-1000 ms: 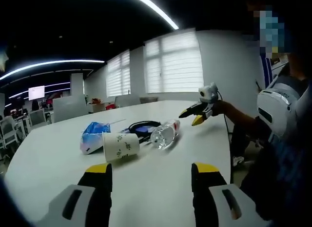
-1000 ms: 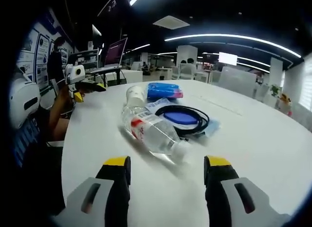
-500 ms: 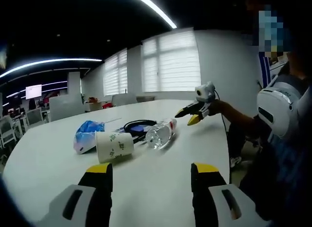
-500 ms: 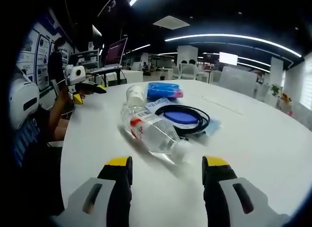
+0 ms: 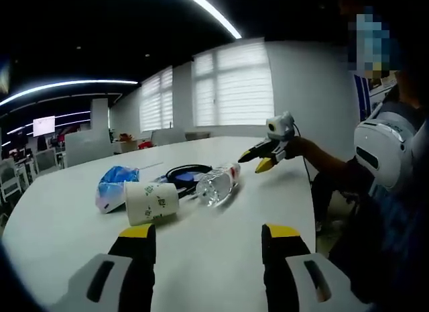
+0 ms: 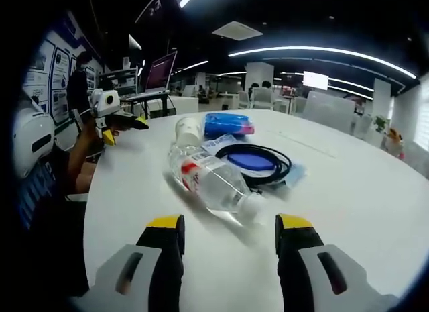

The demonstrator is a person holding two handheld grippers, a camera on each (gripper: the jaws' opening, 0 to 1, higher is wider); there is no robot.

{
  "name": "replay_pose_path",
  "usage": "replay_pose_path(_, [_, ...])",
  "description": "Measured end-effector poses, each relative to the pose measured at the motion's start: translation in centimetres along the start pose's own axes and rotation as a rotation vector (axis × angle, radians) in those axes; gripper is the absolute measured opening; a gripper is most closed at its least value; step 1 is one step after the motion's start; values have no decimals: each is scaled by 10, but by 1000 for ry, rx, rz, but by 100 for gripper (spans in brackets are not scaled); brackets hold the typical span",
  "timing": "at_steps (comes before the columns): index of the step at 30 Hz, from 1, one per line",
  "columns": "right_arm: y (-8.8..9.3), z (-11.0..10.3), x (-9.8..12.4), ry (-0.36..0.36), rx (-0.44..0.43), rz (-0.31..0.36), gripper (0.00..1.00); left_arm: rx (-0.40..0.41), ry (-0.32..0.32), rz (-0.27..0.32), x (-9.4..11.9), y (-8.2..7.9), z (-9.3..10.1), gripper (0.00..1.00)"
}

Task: Arrange the tabletop items into an orderly group along one side of the table until the central work area is clear of visible clutter.

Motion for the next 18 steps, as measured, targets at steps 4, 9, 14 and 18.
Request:
replay_pose_path(4, [0,-1,0,-1,1,-1,50,-2,8,-1,-4,0,2,62])
replay_pose_path(9, [0,0,-1,-1,-1,-1,49,-5,21,-1,-8,-2,4,62])
replay_pose_path(14, [1,0,-1,-2,-1,-3,48,-6,28,0,-10,-2,5,61])
replay_pose_path(18, [1,0,-2,-1,0,-5,48,-2,30,-2,-11,-2,5,61])
Point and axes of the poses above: the point that each gripper's makers call its tool centre point, and the gripper's own axes: x roughly backward along the fingers, z roughly to its right, y roughly out of its underside, the point moved 5 cm from there along x, roughly backward along the fingers, and after that the axes turned 6 degrees about y, right-handed, at the moved point
